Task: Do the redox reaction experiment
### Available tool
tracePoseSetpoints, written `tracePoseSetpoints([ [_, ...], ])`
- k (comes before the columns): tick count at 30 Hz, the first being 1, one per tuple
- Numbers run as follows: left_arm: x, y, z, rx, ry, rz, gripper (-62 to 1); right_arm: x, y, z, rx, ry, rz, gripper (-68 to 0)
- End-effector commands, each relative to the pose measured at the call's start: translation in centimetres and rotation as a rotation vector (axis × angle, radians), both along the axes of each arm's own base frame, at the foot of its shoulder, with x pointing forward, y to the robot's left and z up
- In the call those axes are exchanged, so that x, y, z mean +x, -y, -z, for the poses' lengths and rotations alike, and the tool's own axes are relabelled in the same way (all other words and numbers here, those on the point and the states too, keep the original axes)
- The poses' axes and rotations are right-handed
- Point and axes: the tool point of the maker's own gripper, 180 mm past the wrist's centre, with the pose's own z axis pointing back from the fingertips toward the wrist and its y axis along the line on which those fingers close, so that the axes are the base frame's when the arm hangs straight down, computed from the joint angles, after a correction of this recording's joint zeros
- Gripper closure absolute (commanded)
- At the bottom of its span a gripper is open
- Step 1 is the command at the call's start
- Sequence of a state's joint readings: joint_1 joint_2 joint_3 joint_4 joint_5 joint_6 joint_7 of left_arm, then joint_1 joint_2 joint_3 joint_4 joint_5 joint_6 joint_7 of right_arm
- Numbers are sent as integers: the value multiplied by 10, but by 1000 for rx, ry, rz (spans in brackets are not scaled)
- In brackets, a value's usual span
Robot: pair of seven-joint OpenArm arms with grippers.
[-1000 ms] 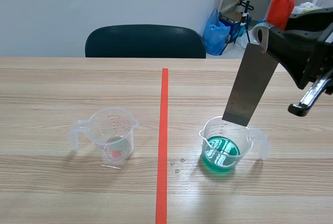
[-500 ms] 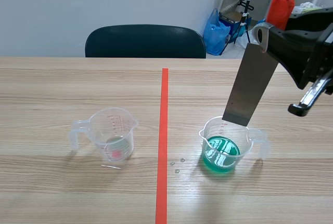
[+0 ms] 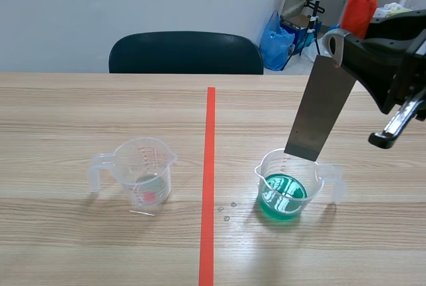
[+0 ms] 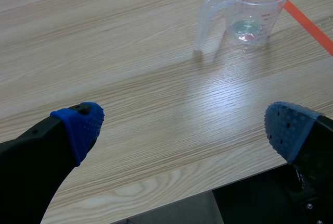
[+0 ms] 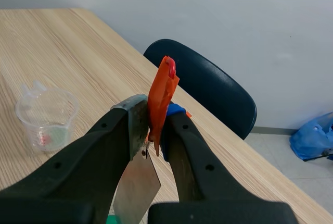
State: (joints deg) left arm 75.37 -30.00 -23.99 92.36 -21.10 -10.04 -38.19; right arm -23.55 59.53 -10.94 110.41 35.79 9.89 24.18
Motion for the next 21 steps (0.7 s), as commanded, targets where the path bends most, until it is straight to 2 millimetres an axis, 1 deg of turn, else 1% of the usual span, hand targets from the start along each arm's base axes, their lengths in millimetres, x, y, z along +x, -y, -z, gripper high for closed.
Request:
tracePoseSetpoints([
  [1, 3, 4, -7, -21, 30, -1, -623, 2, 1, -11, 16, 38, 2, -19],
  [11, 3, 4, -7, -21, 32, -1, -623, 2, 1, -11, 16, 38, 2, -19],
  [16, 6, 6, -14, -32, 71, 7, -623, 2, 1, -11, 16, 38, 2, -19],
  [20, 10, 15, -14, -56, 62, 75, -623, 2, 1, -11, 17, 39, 1, -19],
  [21, 11, 18, -14, -60, 57, 96, -566, 2, 1, -11, 17, 39, 1, -20],
])
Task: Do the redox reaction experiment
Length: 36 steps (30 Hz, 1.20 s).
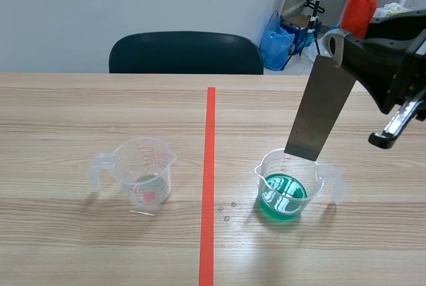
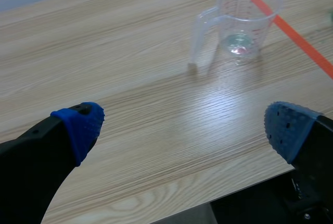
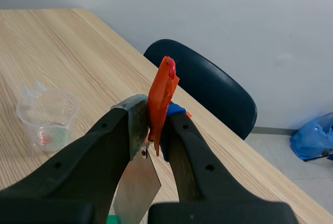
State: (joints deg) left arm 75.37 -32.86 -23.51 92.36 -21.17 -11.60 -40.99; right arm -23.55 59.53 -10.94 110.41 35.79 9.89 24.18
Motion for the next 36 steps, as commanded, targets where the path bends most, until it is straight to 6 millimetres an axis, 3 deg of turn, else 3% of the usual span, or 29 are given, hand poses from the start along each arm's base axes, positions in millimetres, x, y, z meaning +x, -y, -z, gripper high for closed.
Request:
tracePoseSetpoints([
  [1, 6, 11, -5, -29, 14, 50, -489, 2, 1, -11, 17, 39, 1, -19],
  [3, 13, 19, -2, -43, -3, 104, -337, 2, 1, -11, 17, 39, 1, -19],
  [10, 58, 54, 0, -115, -33, 301, -22, 2, 1, -11, 17, 38, 2, -19],
  [15, 99, 82, -8, -160, 9, 364, -19, 2, 1, -11, 17, 38, 2, -19],
  [23, 144, 167, -17, -258, -22, 546, -19, 2, 1, -11, 17, 39, 2, -19],
  [29, 165, 221, -30, -302, -19, 641, -19, 2, 1, -11, 17, 38, 2, -19],
  [36, 164, 283, -22, -363, -65, 741, -20, 2, 1, -11, 17, 39, 2, -19],
])
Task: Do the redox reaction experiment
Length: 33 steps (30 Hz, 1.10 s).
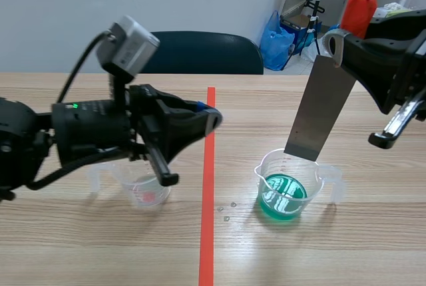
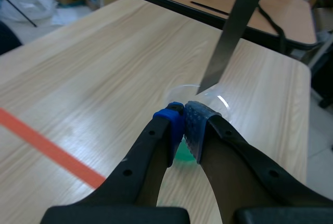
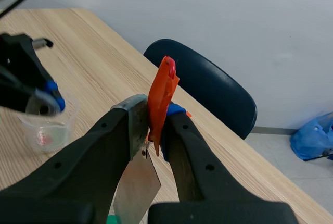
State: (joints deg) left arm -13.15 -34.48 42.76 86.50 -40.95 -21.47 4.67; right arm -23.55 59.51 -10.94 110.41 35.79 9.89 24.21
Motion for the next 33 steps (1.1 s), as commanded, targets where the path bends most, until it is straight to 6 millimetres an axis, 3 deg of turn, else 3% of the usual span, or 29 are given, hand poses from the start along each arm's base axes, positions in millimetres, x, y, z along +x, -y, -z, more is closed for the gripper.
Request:
tracePoseSetpoints([
  [1, -2, 12, -1, -32, -15, 13, -20, 2, 1, -11, 16, 38, 2, -20],
  [6, -4, 42, 6, -51, -50, 57, -21, 2, 1, -11, 16, 38, 2, -20],
  [15, 14, 64, -1, -75, -47, 6, -21, 2, 1, -11, 16, 38, 2, -20],
  [33, 16, 69, -6, -79, -41, 14, -21, 2, 1, -11, 16, 38, 2, -19],
])
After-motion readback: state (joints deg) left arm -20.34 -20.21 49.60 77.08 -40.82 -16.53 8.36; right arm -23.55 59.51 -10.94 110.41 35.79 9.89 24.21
